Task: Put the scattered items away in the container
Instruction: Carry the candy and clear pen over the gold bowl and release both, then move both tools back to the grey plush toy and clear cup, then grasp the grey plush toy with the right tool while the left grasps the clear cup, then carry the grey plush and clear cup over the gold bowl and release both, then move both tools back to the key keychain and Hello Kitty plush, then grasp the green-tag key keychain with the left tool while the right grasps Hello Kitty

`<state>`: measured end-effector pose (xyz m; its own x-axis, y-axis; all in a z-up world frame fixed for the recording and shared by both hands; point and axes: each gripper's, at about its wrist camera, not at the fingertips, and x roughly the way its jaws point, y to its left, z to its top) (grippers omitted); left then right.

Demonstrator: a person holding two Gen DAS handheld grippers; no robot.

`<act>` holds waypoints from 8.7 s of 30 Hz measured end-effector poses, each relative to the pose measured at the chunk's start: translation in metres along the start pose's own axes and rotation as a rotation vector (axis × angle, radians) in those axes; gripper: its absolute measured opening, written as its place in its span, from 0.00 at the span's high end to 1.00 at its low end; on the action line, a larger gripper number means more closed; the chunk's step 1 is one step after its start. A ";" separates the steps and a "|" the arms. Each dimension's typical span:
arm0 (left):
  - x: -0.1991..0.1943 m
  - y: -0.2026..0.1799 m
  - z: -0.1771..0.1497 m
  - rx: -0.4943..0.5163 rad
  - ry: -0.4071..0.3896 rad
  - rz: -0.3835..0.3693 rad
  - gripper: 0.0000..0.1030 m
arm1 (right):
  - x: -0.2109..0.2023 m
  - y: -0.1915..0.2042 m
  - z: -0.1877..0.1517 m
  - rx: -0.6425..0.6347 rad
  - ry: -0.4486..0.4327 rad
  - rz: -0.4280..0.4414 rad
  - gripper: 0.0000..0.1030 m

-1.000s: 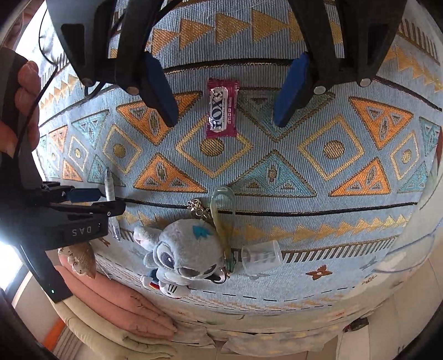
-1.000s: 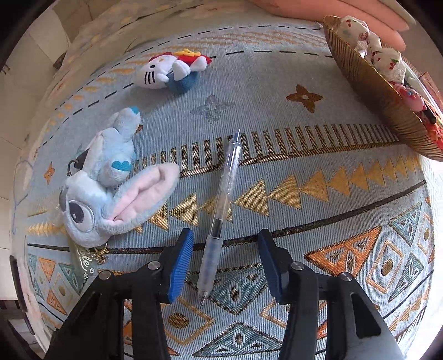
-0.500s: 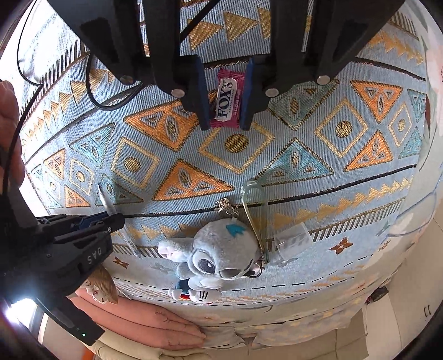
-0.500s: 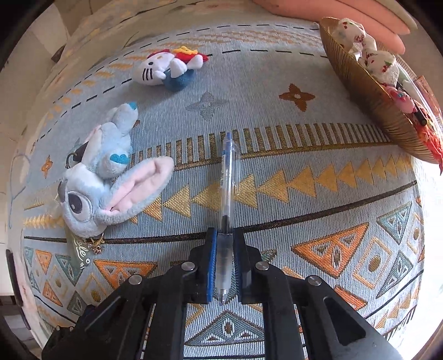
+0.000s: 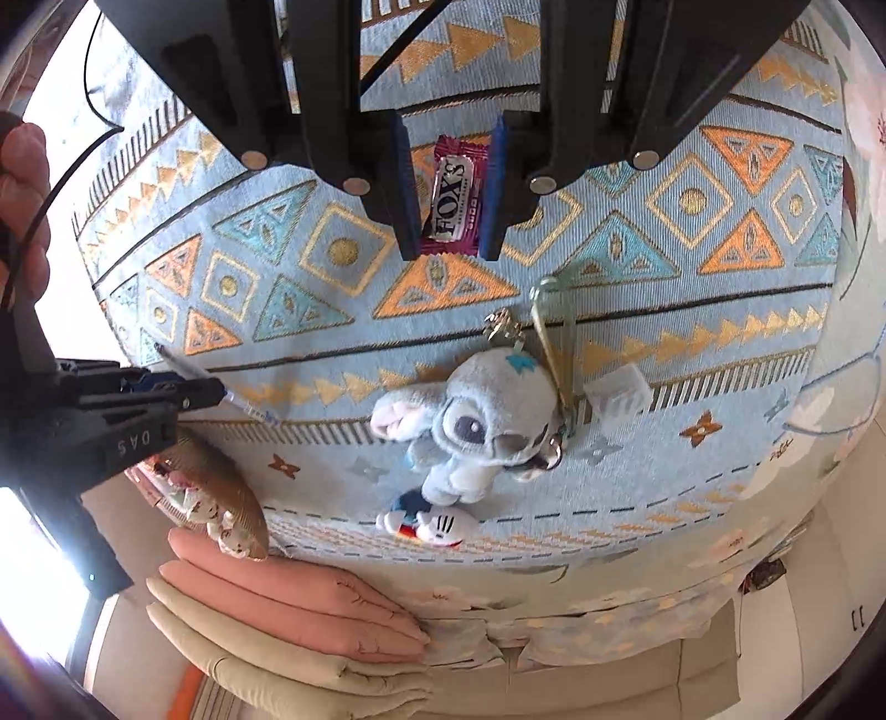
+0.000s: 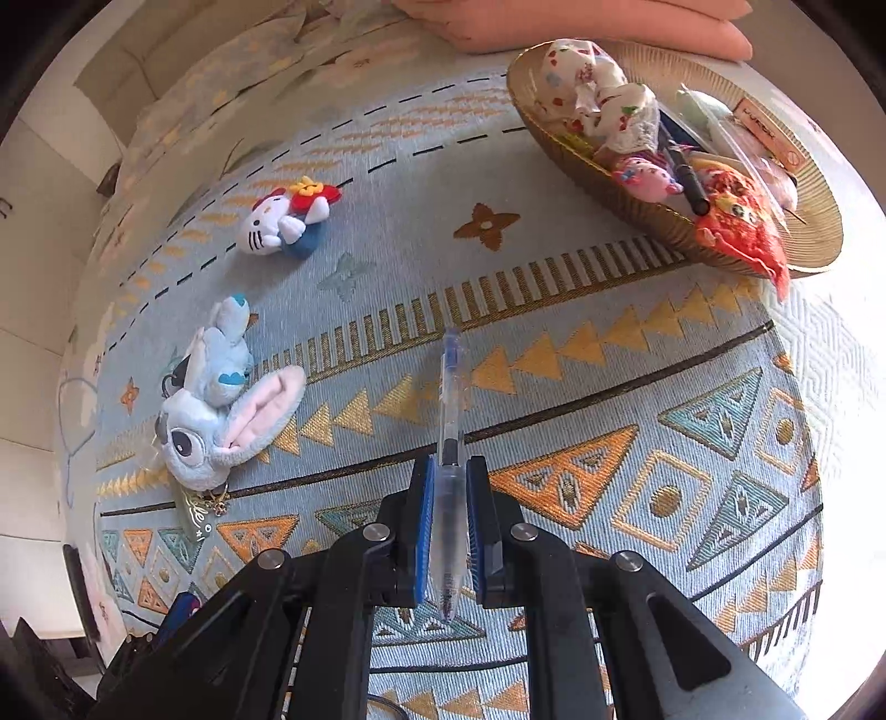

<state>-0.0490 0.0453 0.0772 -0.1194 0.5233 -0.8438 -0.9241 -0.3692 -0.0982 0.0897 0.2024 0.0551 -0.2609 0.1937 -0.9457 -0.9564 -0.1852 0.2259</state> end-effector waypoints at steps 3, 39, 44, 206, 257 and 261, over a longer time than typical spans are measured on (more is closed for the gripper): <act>-0.010 -0.016 0.023 0.023 -0.054 -0.029 0.83 | -0.022 -0.008 0.004 0.081 -0.033 0.039 0.88; 0.102 -0.216 0.254 0.204 -0.151 -0.431 0.83 | -0.095 -0.125 0.127 0.207 -0.375 -0.067 0.88; 0.111 -0.221 0.252 0.227 -0.120 -0.426 0.82 | -0.085 -0.125 0.134 0.212 -0.362 -0.075 0.88; -0.021 0.109 0.105 -0.216 0.037 -0.173 0.33 | -0.049 -0.062 0.043 -0.063 0.116 0.299 0.23; 0.111 0.027 0.075 0.102 -0.043 -0.063 0.76 | 0.077 0.092 0.128 -0.392 -0.040 0.169 0.44; 0.097 0.024 0.068 0.056 -0.041 -0.111 0.76 | 0.045 0.069 0.114 -0.353 -0.062 0.184 0.44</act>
<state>-0.1077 0.1394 0.0293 -0.0292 0.5895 -0.8072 -0.9512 -0.2646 -0.1588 -0.0034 0.3080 0.0546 -0.4411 0.1820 -0.8788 -0.7921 -0.5393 0.2859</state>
